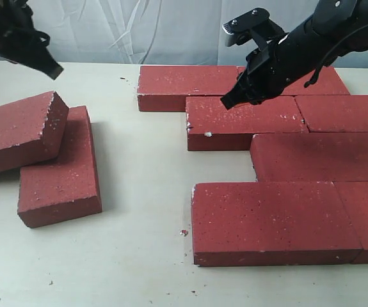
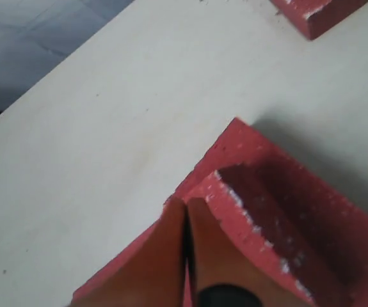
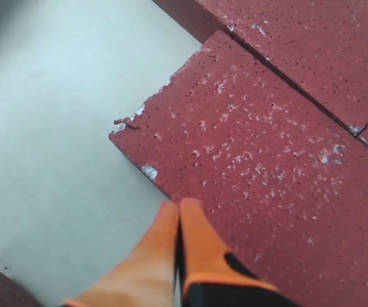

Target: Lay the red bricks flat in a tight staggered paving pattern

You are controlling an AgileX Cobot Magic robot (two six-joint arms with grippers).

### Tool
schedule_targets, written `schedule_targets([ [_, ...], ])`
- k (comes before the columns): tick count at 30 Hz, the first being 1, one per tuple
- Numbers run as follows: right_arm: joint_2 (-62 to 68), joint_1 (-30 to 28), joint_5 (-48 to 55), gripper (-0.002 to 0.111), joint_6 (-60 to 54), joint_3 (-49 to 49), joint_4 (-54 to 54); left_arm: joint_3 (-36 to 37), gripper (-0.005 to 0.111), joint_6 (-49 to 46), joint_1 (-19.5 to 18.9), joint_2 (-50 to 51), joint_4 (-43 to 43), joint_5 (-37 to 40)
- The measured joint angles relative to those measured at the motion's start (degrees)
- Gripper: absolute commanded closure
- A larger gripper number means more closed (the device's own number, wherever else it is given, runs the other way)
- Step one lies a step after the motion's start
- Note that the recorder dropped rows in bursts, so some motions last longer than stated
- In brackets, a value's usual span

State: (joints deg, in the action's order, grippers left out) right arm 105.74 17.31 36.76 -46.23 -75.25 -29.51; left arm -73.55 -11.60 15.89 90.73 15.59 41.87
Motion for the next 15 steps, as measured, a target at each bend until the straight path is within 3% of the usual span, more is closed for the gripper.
schedule_targets([
  [4, 0.0, 0.0, 0.1, 0.109, 0.0, 0.0, -0.22, 0.32, 0.107, 2.24, -4.18, -0.22, 2.33, 2.63],
  [15, 0.0, 0.03, 0.14, 0.109, -0.12, 0.0, -0.72, 6.52, 0.107, 12.95, -25.33, -0.22, 2.23, 0.3],
])
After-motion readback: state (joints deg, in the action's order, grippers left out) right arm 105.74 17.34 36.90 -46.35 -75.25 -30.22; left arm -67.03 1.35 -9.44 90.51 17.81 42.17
